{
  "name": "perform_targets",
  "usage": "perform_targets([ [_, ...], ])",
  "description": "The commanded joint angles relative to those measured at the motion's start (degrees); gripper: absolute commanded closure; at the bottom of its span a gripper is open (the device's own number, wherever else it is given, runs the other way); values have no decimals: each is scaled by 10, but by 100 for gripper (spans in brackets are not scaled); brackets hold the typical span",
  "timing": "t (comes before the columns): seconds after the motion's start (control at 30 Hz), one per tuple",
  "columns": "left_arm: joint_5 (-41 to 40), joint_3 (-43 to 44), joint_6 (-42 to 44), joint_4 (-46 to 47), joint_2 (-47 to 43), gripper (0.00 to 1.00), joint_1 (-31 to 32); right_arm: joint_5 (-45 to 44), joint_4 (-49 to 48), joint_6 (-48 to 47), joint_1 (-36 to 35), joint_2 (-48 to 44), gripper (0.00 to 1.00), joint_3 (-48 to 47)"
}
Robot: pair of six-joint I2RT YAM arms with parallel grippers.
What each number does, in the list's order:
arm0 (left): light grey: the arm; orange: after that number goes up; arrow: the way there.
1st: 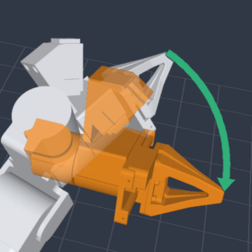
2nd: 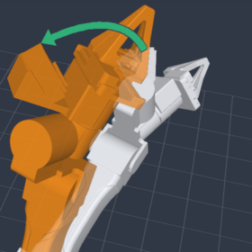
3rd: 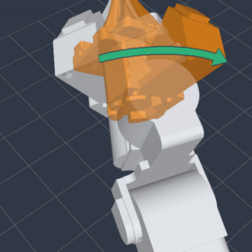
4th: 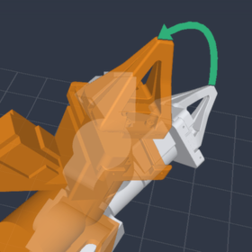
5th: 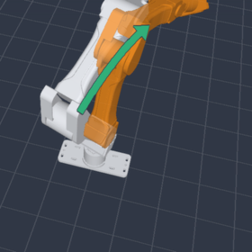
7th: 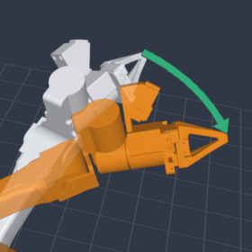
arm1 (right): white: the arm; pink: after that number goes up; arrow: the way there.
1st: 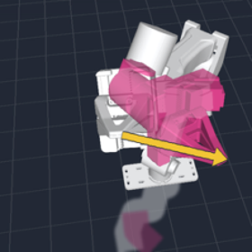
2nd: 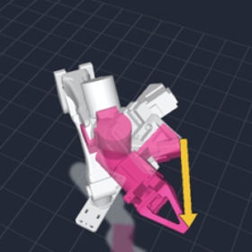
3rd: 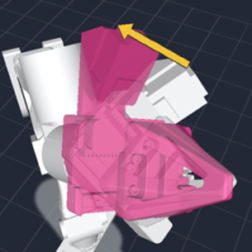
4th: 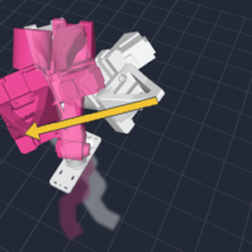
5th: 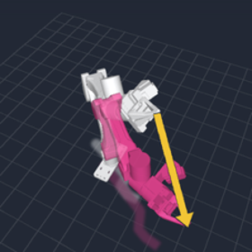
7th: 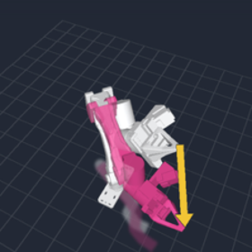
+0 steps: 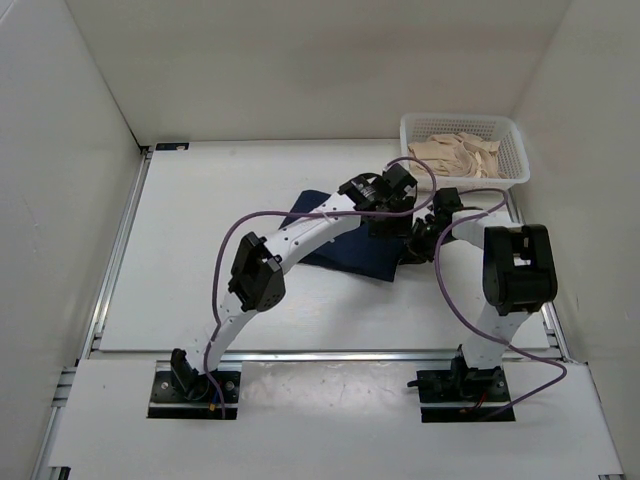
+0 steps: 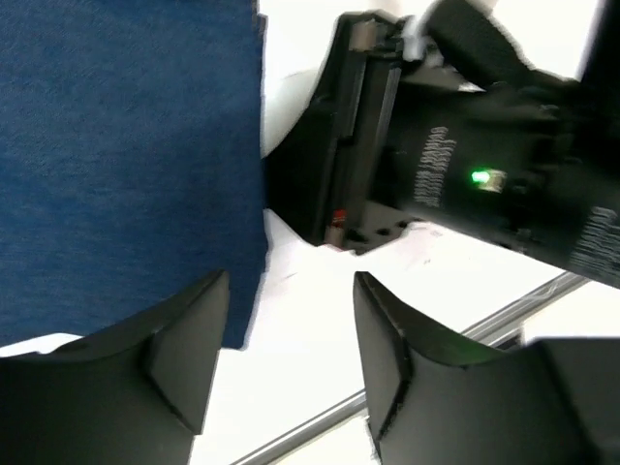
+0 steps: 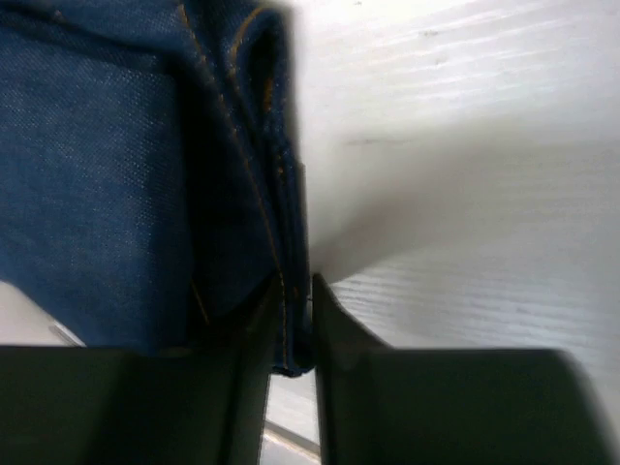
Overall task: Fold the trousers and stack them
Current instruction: Fold the trousers
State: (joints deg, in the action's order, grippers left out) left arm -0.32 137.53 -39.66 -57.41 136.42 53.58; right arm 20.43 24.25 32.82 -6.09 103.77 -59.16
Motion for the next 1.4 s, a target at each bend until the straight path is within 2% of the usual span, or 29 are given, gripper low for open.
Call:
perform_targets([
  [0.0, 12, -2, 3, 8, -74, 33, -27, -56, 40, -21, -5, -53, 68, -4],
  [0.03, 12, -9, 8, 3, -85, 33, -34, -63, 47, -30, -5, -65, 64, 2],
  [0.1, 12, -16, 17, 3, -109, 33, -57, -73, 68, -42, -5, -98, 62, 10],
  [0.17, 7, -35, 26, -2, -146, 39, -75, -85, 84, -50, 8, -119, 62, 25],
  [0.2, 7, -44, 32, -2, -159, 49, -94, -85, 90, -50, 13, -144, 64, 33],
  [0.3, -22, -86, 49, -9, -201, 61, -124, -65, 96, -50, 26, -199, 70, 54],
  [0.4, -33, -127, 56, -15, -228, 64, -173, -32, 96, -44, 26, -224, 68, 59],
  [0.43, -33, -135, 63, -23, -234, 65, -195, -16, 90, -39, 26, -224, 59, 54],
  [0.47, -33, -150, 68, -23, -247, 65, -204, 13, 85, -39, 26, -219, 44, 45],
  [0.53, -40, -162, 68, -28, -260, 65, -218, 38, 74, -39, 12, -202, 21, 29],
  [0.57, -45, -167, 73, -28, -266, 65, -229, 44, 74, -39, 12, -178, 15, 9],
  [0.6, -45, -173, 73, -28, -277, 65, -229, 44, 74, -39, 3, -165, 12, -2],
  [0.67, -45, -179, 78, -28, -284, 65, -238, 50, 60, -39, -3, -128, 12, -26],
  [0.73, -45, -179, 78, -28, -289, 63, -243, 55, 47, -32, -3, -103, 20, -38],
  [0.77, -45, -186, 78, -28, -289, 63, -243, 55, 41, -26, -3, -78, 31, -45],
  [0.83, -45, -193, 78, -28, -295, 63, -243, 55, 30, -26, -3, -55, 45, -59],
  [0.87, -45, -201, 78, -28, -295, 63, -243, 55, 18, -20, -3, -50, 58, -66],
  [0.9, -51, -208, 78, -28, -300, 63, -243, 62, 18, -20, -9, -44, 67, -75],
  [0.97, -57, -214, 78, -28, -300, 63, -243, 74, 18, -27, -9, -32, 76, -87],
  [1.0, -57, -220, 78, -28, -305, 63, -243, 74, 27, -27, -16, -32, 90, -92],
  [1.03, -57, -220, 78, -28, -305, 63, -249, 62, 33, -27, -16, -37, 97, -102],
  [1.07, -57, -220, 78, -28, -305, 63, -249, 51, 40, -27, -22, -43, 100, -102],
  [1.23, -45, -220, 89, -28, -305, 63, -255, -37, 58, -43, -33, -104, 100, -129],
  [1.37, -23, -227, 94, -28, -294, 63, -255, -88, 69, -59, -33, -110, 100, -135],
])
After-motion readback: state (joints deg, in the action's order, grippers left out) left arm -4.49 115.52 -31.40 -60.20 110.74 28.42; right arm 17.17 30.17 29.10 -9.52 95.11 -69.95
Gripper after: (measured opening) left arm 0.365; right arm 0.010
